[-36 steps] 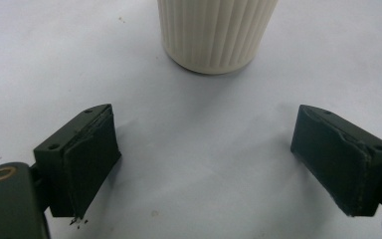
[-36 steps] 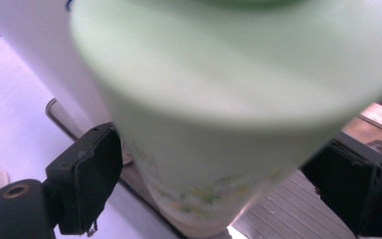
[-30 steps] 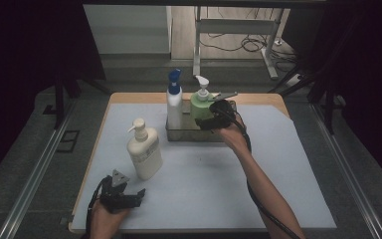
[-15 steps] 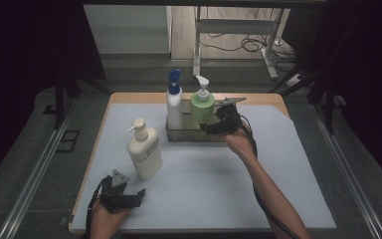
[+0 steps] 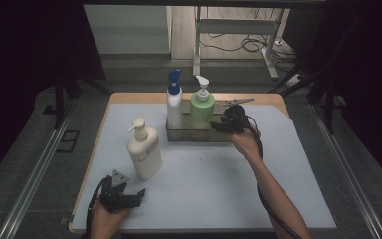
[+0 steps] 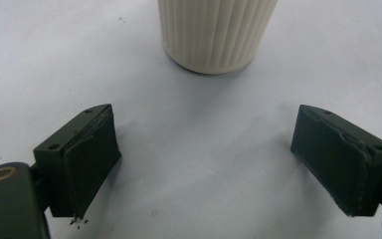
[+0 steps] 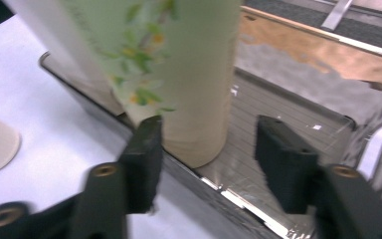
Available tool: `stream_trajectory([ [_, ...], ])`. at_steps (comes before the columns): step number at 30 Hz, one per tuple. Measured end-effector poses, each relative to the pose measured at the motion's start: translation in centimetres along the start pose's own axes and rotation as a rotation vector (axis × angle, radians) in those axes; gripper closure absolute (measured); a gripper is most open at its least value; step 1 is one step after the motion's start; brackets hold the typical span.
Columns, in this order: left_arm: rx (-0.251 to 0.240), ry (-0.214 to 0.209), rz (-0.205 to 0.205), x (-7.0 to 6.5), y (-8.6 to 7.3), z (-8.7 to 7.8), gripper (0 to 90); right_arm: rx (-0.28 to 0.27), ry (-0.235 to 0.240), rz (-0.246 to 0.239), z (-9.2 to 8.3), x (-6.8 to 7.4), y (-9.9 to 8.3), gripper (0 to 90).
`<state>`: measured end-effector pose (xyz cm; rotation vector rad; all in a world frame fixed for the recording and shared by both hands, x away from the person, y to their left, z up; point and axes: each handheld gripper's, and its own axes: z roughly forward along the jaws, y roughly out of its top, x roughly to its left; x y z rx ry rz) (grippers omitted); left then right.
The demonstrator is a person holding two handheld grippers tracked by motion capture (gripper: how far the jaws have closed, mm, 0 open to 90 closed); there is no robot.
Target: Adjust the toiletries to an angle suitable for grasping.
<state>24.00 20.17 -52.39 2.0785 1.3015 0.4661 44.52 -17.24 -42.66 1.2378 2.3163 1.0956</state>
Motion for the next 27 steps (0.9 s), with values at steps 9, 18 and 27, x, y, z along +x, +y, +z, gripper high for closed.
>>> stream_trajectory([
  [9,0.001,0.001,0.001,0.0,0.0,0.0,10.7,0.023,-0.043,0.004,1.2,-0.6,0.1,78.5],
  [18,0.0,0.0,0.0,0.0,0.0,0.0,10.7,0.031,-0.088,0.026,2.9,-1.2,0.4,88.8],
  [27,0.001,0.001,0.001,0.0,0.0,0.0,10.7,0.029,-0.064,0.062,3.9,-1.8,0.7,87.7],
])
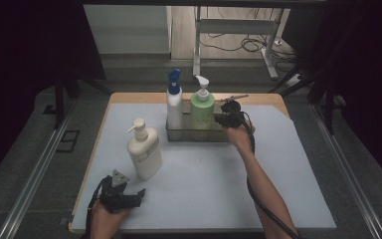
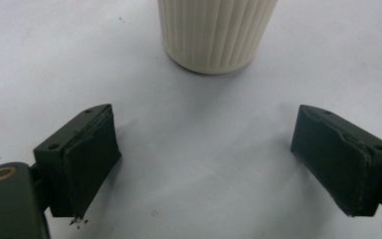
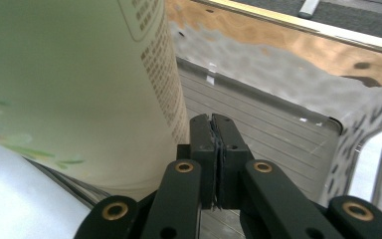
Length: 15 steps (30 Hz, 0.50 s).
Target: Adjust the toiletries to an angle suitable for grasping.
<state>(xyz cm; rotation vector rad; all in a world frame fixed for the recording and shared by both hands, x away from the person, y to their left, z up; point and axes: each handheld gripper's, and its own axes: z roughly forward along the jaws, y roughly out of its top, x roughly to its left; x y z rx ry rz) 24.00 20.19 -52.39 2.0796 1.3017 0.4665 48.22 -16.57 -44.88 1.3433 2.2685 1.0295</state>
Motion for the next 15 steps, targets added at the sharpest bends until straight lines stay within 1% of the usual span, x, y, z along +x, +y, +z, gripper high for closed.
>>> stream_trajectory([
  [4,-0.001,0.0,-0.001,-0.01,0.0,0.01,10.7,0.007,0.023,-0.019,0.35,0.25,0.14,87.5],
  [5,0.0,0.001,0.0,0.0,0.0,0.0,10.7,0.008,0.021,-0.021,0.4,0.29,0.16,87.6],
  [6,0.0,0.0,0.0,0.0,0.0,0.0,10.7,0.01,0.02,-0.02,0.47,0.29,0.17,87.9],
  [9,0.0,0.0,0.0,0.0,0.0,0.0,10.7,0.011,0.04,-0.005,0.6,0.11,0.13,88.1],
  [15,0.0,0.0,0.0,0.0,0.0,0.0,10.7,0.023,0.052,-0.019,0.95,0.51,0.11,87.8],
])
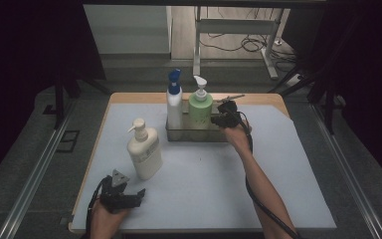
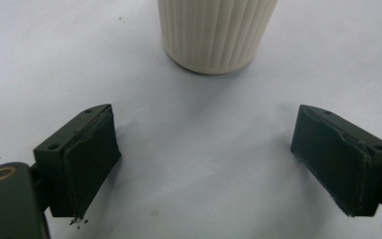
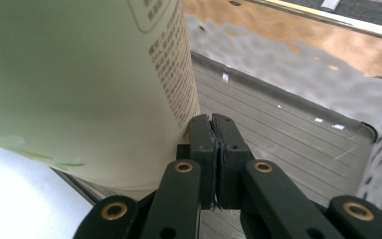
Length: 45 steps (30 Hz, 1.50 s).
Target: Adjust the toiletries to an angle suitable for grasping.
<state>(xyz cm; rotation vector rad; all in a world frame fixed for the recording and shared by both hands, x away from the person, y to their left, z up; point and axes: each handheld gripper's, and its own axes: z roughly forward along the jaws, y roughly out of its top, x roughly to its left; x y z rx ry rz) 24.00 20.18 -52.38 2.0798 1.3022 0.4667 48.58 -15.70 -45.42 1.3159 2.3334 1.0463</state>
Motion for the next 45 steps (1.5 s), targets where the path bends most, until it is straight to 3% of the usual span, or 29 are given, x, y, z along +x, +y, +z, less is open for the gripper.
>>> stream_trajectory([
  [12,0.0,0.0,0.0,0.0,0.0,0.0,10.7,0.005,0.007,-0.027,0.7,1.6,0.4,89.3],
  [30,0.0,-0.001,0.0,0.0,0.0,0.0,10.6,0.014,-0.008,-0.041,0.3,2.1,0.1,86.5],
  [37,-0.001,0.0,0.0,0.0,0.0,0.0,10.7,-0.004,0.02,-0.041,-0.5,1.8,0.1,83.8],
  [45,-0.001,0.0,0.0,0.0,0.0,0.0,10.7,-0.03,0.029,-0.073,-2.1,1.8,-0.2,78.5],
])
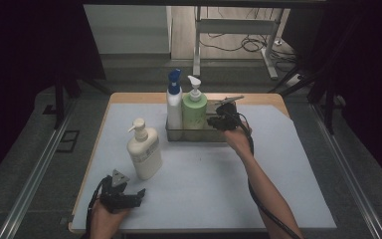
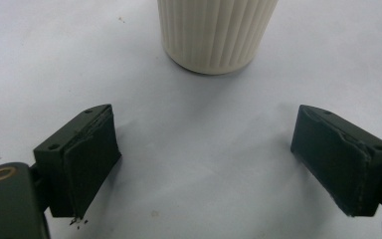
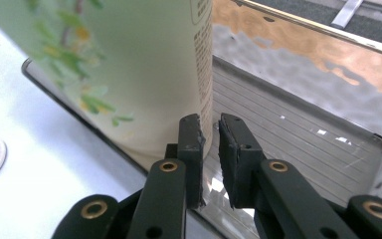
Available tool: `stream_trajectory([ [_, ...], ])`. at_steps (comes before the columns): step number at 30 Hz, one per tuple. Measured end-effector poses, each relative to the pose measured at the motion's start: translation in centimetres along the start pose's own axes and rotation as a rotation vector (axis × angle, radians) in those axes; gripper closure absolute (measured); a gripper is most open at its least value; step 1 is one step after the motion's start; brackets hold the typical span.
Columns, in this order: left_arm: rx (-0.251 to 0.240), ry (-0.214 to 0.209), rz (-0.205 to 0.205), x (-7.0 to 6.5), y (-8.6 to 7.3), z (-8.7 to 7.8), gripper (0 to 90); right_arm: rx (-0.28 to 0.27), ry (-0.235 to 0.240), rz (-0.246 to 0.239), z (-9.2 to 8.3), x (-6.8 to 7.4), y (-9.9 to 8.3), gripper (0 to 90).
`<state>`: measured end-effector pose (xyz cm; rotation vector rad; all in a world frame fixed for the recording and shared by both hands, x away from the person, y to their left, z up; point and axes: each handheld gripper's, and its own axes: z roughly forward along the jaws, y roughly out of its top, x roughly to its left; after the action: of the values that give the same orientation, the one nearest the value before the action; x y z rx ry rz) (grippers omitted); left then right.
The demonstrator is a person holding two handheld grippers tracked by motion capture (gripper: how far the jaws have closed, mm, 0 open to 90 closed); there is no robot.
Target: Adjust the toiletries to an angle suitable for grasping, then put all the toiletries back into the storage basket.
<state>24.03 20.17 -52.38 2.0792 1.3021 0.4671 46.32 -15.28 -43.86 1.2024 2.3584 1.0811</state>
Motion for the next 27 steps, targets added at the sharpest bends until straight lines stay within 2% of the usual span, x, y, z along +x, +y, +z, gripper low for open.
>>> stream_trajectory([
  [4,0.0,0.0,0.0,0.0,0.0,0.0,10.7,-0.008,0.006,-0.002,-0.8,-0.2,-0.5,73.0],
  [7,0.0,0.0,0.0,0.0,0.0,0.0,10.7,-0.009,0.004,-0.005,-1.4,-0.2,-0.8,64.6],
  [11,-0.001,-0.001,-0.001,0.0,0.0,0.0,10.7,-0.005,0.016,-0.016,-2.2,0.0,-1.1,46.5],
  [17,0.001,-0.002,-0.002,0.0,0.0,0.0,10.7,-0.005,0.029,-0.054,-3.2,0.5,-1.7,29.8],
  [21,0.001,-0.002,-0.002,0.0,0.0,0.0,10.7,-0.002,0.027,-0.092,-3.9,0.8,-2.1,24.5],
  [27,0.002,-0.003,-0.001,0.0,0.0,0.0,10.7,-0.007,0.04,-0.094,-4.8,1.1,-2.8,16.5],
])
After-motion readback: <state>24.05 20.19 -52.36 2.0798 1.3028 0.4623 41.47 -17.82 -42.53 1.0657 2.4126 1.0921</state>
